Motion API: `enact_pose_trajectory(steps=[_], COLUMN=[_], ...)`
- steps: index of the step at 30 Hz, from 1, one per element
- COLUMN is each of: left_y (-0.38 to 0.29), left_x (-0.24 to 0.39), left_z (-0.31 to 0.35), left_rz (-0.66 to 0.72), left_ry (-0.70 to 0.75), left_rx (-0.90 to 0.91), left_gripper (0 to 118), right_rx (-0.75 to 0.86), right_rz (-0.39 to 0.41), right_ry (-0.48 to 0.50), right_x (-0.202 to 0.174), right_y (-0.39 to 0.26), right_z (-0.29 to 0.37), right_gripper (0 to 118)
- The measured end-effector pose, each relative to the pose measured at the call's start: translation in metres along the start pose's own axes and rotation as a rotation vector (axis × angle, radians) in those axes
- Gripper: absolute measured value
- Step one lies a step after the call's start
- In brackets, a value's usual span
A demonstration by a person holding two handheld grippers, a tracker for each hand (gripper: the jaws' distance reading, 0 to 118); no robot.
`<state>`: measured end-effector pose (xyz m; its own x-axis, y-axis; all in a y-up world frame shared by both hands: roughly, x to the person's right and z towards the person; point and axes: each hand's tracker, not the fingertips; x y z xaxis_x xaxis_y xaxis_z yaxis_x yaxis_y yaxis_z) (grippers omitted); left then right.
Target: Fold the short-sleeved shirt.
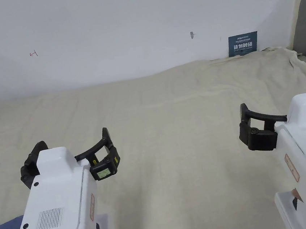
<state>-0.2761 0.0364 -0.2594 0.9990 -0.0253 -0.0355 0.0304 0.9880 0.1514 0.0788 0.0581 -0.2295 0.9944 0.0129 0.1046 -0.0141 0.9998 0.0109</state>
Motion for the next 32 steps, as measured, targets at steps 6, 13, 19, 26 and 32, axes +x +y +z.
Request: enact_pose_trajectory(steps=[6, 13, 19, 26, 32], left_y=[0.0004, 0.0007, 0.0008, 0.0013, 0.0010], left_x=[0.0002, -0.0003, -0.0006, -0.0006, -0.0004], left_z=[-0.0003, -0.0004, -0.0009, -0.0015, -0.0009], left_rz=[-0.007, -0.003, -0.004, -0.003, -0.005], left_ry=[-0.003, 0.002, -0.002, -0.004, -0.006], left_rx=[0.003, 0.004, 0.001, 0.002, 0.001], left_gripper=[118, 118, 118, 118, 118], right_rx=[0.004, 0.006, 0.005, 0.003, 0.001], right_rz=[0.002, 0.005, 0.003, 0.004, 0.003], right_ry=[0.001, 0.008, 0.009, 0.012, 0.013], right_x=[-0.0004, -0.0013, -0.0016, -0.0006, 0.0002], right_y=[0.0002, 0.0006, 0.0009, 0.0004, 0.0003], right_z=[0.0006, -0.0004, -0.0009, -0.0012, -0.0008], right_gripper=[118, 118, 118, 118, 118])
